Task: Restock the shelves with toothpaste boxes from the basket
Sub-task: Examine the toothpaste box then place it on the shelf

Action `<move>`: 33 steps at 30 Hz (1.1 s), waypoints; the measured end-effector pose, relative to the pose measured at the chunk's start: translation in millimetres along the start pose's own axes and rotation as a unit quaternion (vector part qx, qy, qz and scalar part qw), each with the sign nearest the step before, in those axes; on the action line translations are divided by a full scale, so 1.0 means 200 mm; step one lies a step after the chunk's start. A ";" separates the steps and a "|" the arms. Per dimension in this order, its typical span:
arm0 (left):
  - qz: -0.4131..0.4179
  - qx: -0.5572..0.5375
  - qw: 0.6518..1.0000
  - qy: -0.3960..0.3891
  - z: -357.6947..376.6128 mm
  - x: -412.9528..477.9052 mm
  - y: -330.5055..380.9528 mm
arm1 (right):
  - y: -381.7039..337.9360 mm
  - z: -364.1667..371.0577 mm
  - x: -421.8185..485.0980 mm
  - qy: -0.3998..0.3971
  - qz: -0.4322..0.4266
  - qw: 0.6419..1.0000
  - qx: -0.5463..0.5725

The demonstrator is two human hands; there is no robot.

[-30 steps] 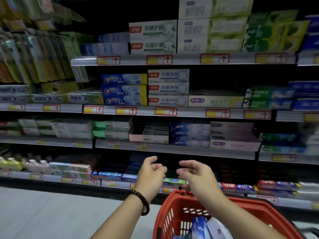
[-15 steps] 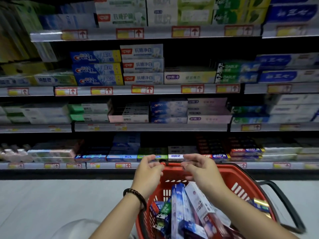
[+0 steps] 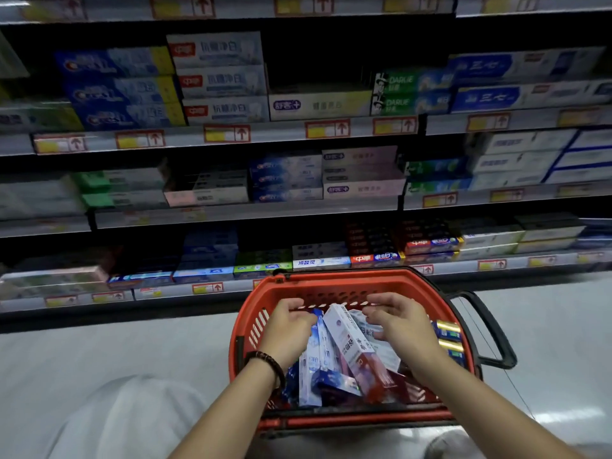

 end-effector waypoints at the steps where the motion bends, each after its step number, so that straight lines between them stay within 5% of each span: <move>1: -0.004 0.007 1.000 -0.004 0.03 0.01 -0.02 | 0.03 -0.02 -0.01 0.001 0.007 1.000 0.000; 11: -0.005 0.123 0.992 -0.018 0.21 0.10 -0.18 | 0.36 -0.10 -0.05 0.022 0.077 0.996 -0.049; 21: -0.085 0.076 0.990 -0.088 0.40 0.19 -0.28 | 0.49 -0.11 -0.08 -0.028 0.117 0.985 -0.124; 33: -0.154 0.062 0.976 -0.143 0.53 0.24 -0.28 | 0.51 -0.02 -0.08 -0.047 0.167 0.981 -0.088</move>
Point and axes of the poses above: each hand's wrist, its own x-axis towards the middle knuckle, its own z-axis out of the palm, y = z × x, the point moved 3 cm from there along x, towards the middle knuckle, and after that the axes turned 13 degrees about -z, right-handed, at the moved point
